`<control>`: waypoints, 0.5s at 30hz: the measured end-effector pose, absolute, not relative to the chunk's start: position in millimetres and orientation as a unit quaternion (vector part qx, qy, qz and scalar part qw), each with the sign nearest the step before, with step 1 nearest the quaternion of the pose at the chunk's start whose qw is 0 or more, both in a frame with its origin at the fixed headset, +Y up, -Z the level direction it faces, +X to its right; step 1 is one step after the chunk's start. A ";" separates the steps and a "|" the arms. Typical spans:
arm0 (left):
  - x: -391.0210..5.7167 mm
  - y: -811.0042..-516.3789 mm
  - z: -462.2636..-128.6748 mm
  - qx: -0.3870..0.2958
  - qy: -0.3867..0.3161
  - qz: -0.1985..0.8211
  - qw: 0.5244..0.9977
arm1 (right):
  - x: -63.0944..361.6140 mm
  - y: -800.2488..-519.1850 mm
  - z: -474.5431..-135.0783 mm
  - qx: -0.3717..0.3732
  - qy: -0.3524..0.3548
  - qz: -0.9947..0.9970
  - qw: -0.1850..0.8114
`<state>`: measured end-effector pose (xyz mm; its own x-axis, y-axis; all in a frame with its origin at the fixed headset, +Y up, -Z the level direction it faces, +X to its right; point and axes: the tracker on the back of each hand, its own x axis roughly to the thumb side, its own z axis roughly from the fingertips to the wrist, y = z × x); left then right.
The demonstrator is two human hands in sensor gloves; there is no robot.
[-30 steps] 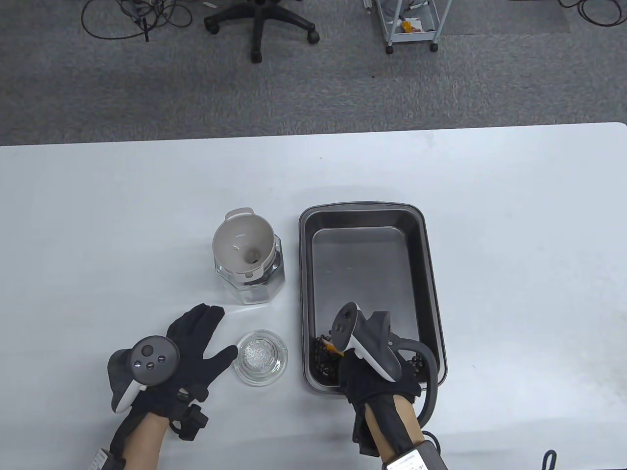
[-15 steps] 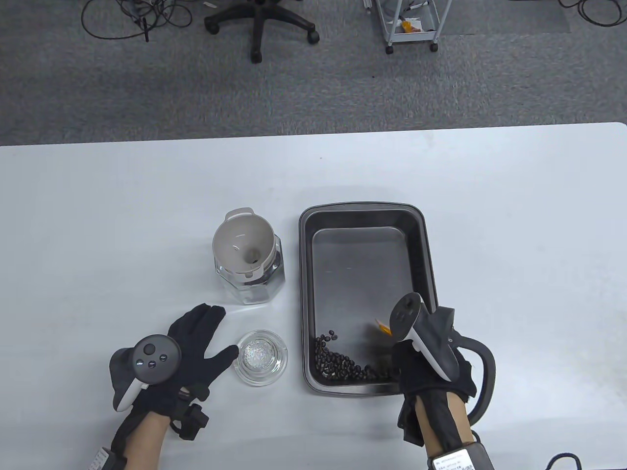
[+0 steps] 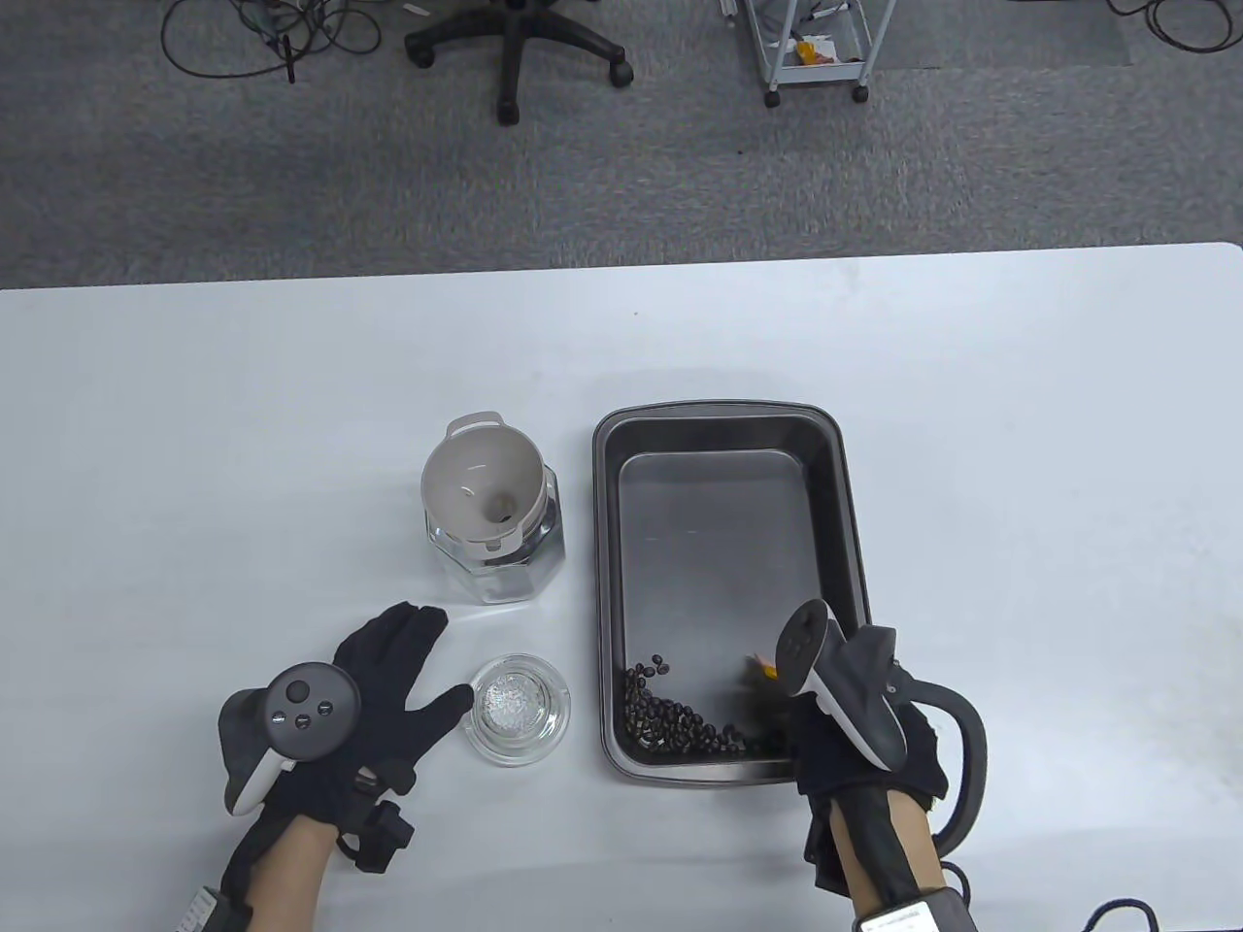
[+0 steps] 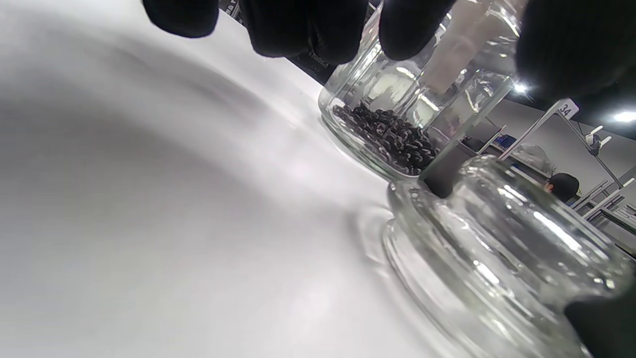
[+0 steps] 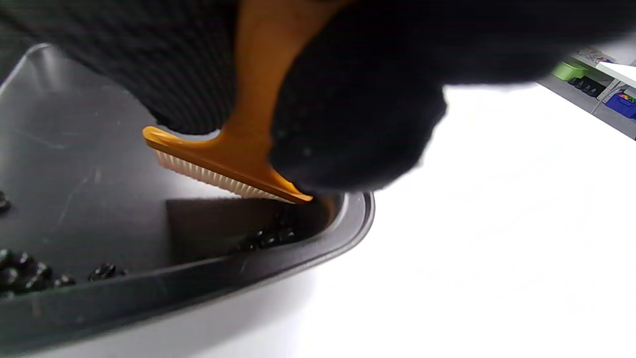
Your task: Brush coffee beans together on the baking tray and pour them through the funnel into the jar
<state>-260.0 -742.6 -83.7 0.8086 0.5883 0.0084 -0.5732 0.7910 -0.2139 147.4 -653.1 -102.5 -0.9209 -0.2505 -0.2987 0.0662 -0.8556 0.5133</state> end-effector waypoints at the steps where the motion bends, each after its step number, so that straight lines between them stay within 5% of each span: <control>1: -260.3 -742.6 -83.6 -0.101 -0.037 0.307 0.946 | 146.5 -654.3 -102.4 0.180 -0.258 -0.945 0.086; 15: -260.5 -742.9 -83.4 -0.102 -0.036 0.305 0.946 | 143.7 -656.4 -104.8 0.187 -0.310 -0.930 0.059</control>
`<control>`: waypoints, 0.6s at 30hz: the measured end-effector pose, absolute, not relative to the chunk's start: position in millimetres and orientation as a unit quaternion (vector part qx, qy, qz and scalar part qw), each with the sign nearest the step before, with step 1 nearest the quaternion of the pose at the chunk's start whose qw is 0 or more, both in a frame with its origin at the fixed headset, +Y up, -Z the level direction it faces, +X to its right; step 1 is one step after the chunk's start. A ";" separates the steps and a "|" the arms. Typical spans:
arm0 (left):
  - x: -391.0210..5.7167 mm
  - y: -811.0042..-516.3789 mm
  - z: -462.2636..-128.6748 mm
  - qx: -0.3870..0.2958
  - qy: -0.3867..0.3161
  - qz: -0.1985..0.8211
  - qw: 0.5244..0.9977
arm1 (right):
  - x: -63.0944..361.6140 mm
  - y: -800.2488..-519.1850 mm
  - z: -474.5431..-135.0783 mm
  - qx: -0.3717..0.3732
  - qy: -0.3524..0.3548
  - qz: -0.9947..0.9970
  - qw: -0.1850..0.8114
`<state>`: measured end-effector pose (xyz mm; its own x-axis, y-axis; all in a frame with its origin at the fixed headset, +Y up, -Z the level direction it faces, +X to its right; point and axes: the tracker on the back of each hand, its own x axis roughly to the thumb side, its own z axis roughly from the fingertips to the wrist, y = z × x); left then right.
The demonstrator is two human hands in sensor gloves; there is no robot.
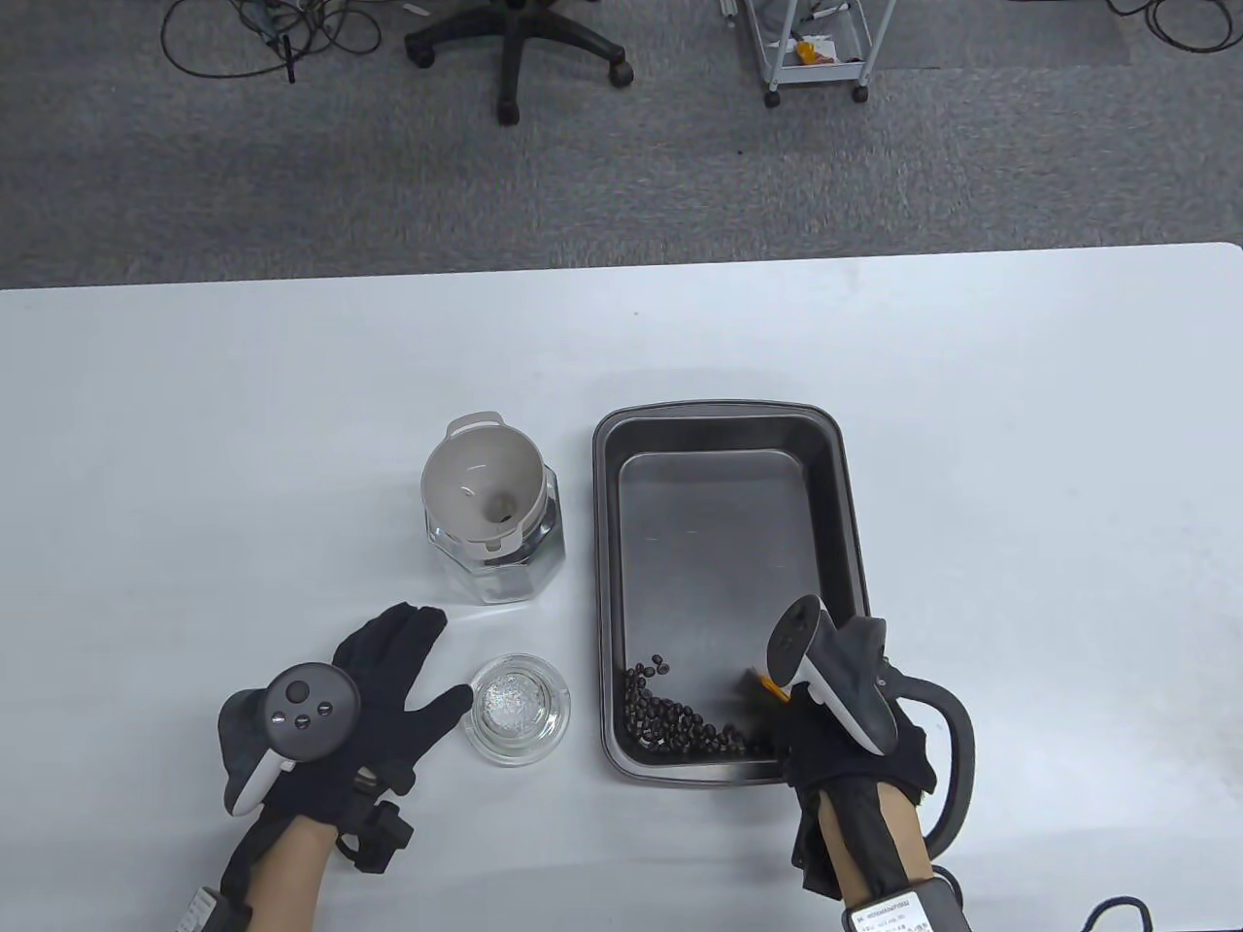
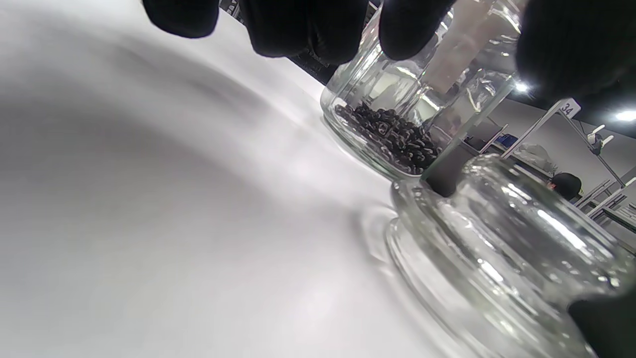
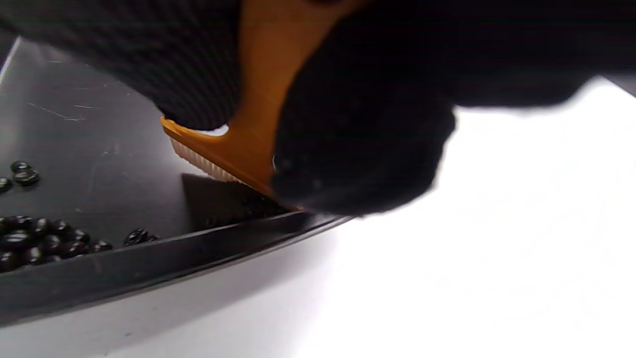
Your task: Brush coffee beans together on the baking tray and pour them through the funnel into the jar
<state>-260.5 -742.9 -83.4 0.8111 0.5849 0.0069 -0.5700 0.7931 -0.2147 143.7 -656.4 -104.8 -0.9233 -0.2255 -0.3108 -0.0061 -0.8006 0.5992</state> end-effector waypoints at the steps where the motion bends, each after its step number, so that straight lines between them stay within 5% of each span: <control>1: -260.5 -742.9 -83.4 -0.101 -0.036 0.305 0.946 | 143.3 -656.7 -105.2 0.187 -0.311 -0.930 0.058; 18: -260.6 -743.0 -83.6 -0.102 -0.034 0.306 0.946 | 108.9 -658.3 -114.9 0.160 -0.347 -0.924 0.029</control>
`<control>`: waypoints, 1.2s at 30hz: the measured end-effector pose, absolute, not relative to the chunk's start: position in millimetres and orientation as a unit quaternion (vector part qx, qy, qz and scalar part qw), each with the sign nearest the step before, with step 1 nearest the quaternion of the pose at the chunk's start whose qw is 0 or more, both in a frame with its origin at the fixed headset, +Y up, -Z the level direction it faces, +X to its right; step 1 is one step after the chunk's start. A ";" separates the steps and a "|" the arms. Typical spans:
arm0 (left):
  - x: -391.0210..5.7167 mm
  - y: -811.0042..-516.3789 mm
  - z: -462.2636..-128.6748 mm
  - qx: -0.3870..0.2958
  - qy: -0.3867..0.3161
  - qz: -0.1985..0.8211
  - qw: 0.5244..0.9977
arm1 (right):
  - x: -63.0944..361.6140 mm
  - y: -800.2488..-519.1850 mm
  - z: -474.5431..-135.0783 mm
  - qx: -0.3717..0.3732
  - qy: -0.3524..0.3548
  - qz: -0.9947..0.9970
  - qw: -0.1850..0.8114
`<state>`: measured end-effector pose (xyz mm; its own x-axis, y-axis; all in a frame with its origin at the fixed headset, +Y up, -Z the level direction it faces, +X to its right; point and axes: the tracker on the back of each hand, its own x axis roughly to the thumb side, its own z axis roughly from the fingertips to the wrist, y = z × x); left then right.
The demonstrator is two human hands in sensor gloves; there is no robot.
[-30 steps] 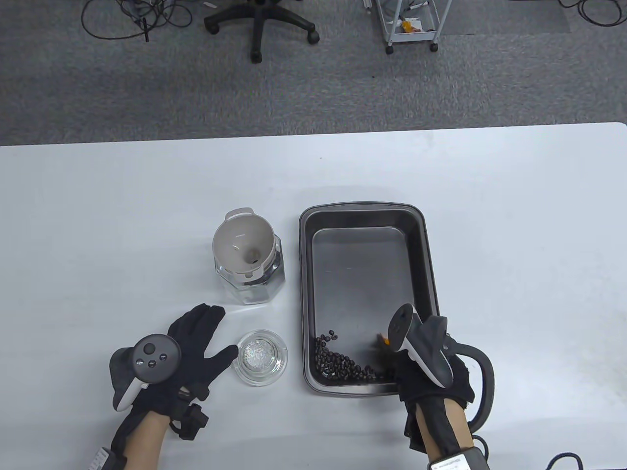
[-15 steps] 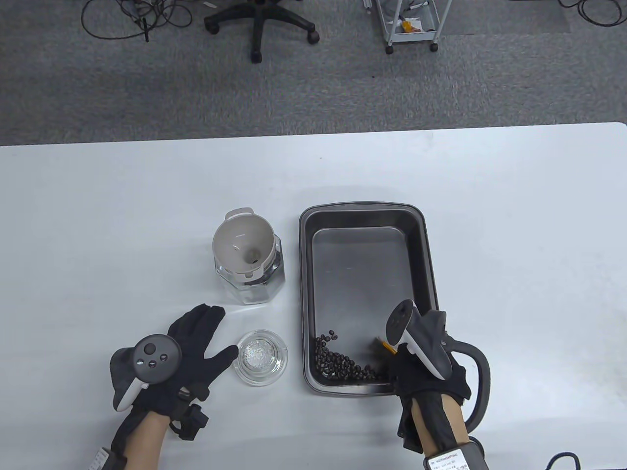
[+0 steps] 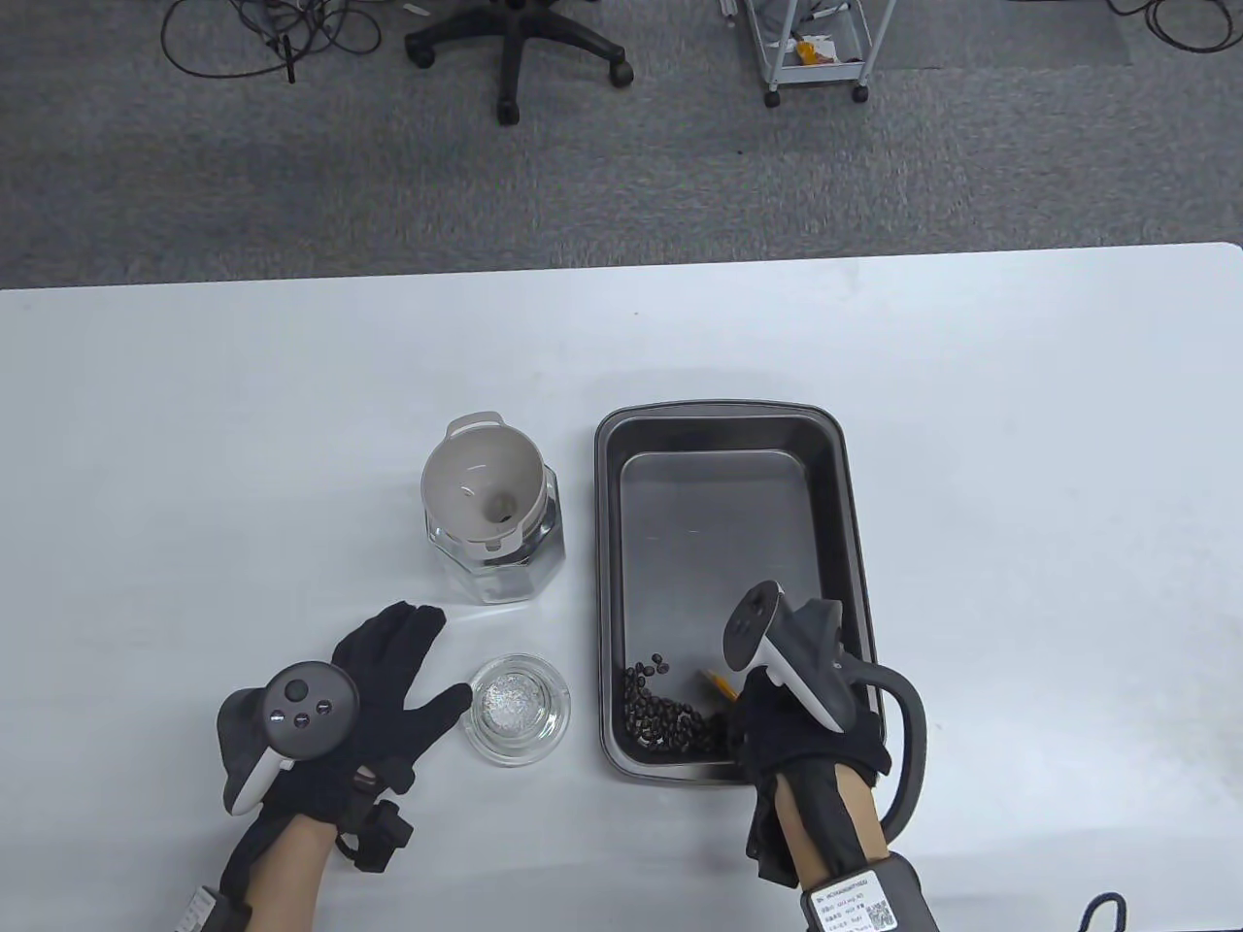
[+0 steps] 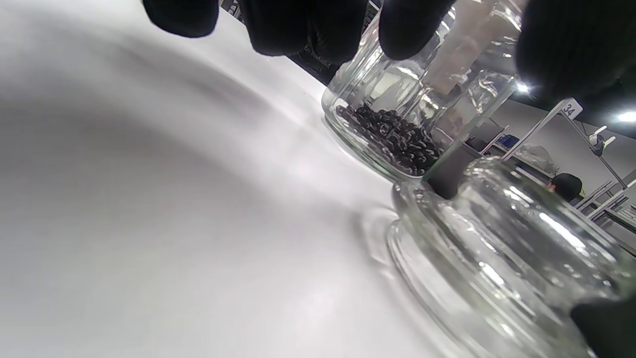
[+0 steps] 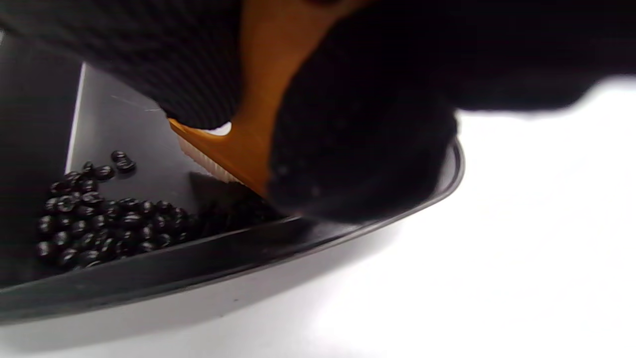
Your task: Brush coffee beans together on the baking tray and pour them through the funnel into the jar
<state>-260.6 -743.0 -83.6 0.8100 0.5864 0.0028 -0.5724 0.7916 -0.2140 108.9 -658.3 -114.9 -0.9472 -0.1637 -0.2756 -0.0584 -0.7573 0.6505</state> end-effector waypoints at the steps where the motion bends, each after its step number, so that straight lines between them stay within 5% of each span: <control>1: -260.8 -743.1 -83.7 -0.101 -0.034 0.307 0.946 | 106.8 -658.5 -115.2 0.158 -0.348 -0.924 0.028; 19: -262.0 -742.8 -84.2 -0.099 -0.036 0.308 0.945 | 66.2 -654.7 -117.5 0.122 -0.352 -0.928 0.021; 28: -262.2 -742.8 -84.3 -0.099 -0.036 0.309 0.945 | 70.5 -631.2 -131.3 0.146 -0.265 -0.952 0.052; 36: -262.4 -744.3 -85.4 -0.105 -0.034 0.307 0.945 | 52.3 -646.6 -136.2 0.137 -0.221 -0.959 0.114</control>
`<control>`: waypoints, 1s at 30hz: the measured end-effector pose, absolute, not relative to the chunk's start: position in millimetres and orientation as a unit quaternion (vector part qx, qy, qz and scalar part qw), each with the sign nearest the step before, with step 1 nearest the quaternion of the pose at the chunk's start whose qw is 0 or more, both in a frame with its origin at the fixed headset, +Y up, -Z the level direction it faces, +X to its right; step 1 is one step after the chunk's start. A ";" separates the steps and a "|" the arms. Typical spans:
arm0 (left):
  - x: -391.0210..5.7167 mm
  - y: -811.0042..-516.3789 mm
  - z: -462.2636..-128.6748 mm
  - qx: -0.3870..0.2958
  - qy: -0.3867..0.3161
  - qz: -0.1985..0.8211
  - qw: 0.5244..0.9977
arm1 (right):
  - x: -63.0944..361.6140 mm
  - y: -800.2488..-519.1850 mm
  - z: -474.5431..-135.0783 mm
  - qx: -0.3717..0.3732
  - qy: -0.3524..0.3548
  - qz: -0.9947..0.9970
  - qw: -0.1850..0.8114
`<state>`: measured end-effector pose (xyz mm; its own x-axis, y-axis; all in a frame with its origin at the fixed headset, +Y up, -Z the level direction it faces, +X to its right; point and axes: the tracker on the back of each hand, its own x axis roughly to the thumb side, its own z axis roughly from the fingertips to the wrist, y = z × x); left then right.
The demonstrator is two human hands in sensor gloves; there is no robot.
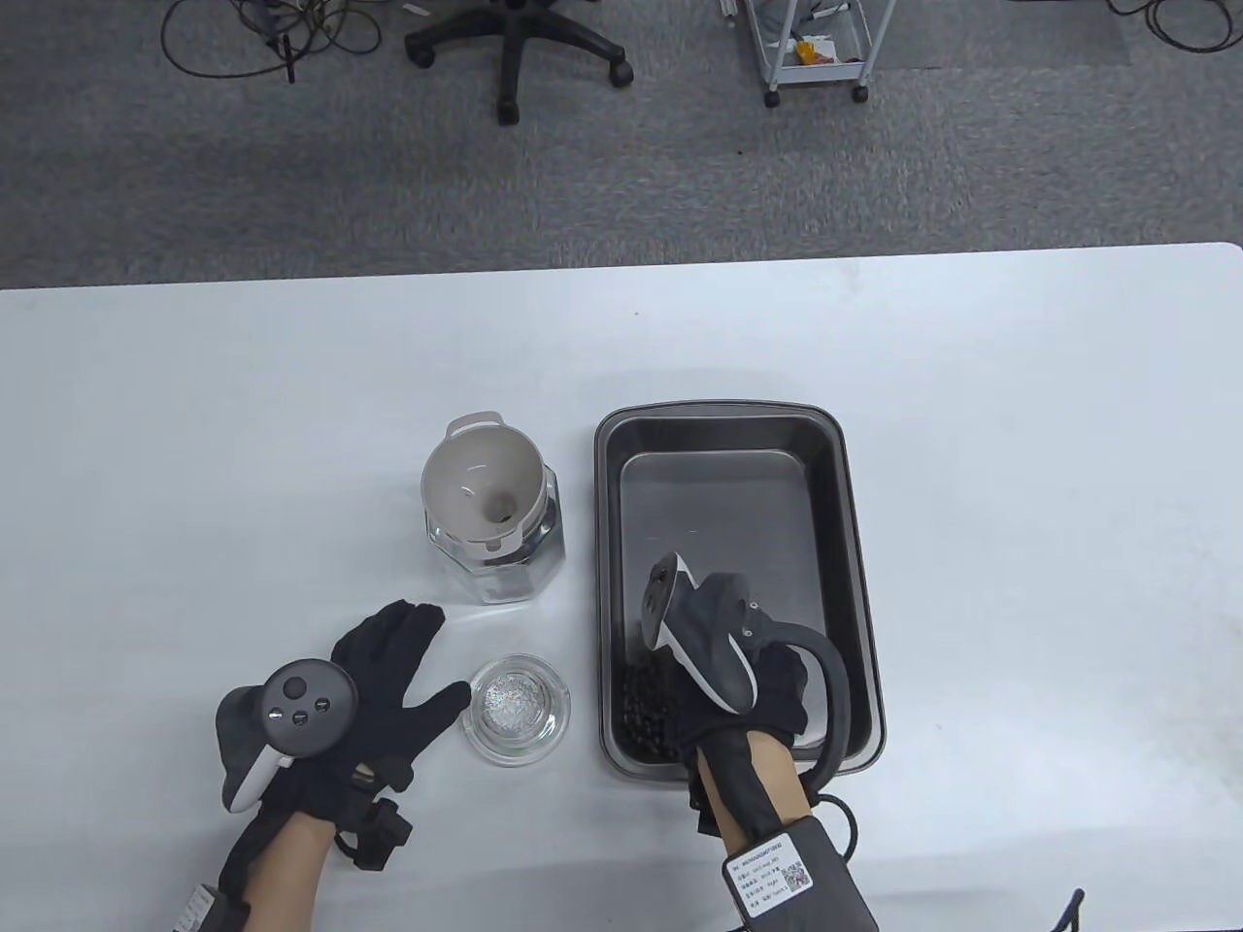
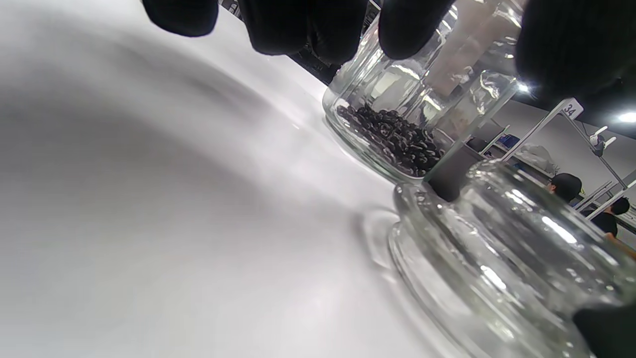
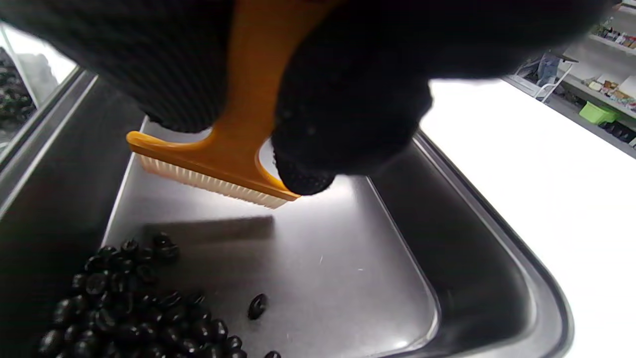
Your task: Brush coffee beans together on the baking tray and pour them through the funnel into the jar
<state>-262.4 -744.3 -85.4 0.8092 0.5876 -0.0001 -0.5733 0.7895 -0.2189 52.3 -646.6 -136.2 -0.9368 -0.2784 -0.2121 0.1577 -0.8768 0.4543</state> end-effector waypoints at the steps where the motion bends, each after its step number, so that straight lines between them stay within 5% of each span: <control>1: -262.3 -744.2 -85.4 -0.105 -0.034 0.307 0.945 | 50.7 -649.2 -136.6 0.135 -0.222 -0.959 0.116; 17: -261.7 -743.5 -85.0 -0.101 -0.037 0.307 0.946 | 36.4 -654.5 -117.2 0.099 -0.278 -0.948 0.120; 30: -261.4 -743.8 -84.5 -0.099 -0.038 0.308 0.946 | 80.4 -633.7 -113.0 0.144 -0.234 -0.959 0.077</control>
<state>-261.4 -743.8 -84.5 0.8077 0.5895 0.0117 -0.5743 0.7910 -0.2112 80.4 -633.7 -113.0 -0.9468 -0.2150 -0.2393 0.0807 -0.8788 0.4703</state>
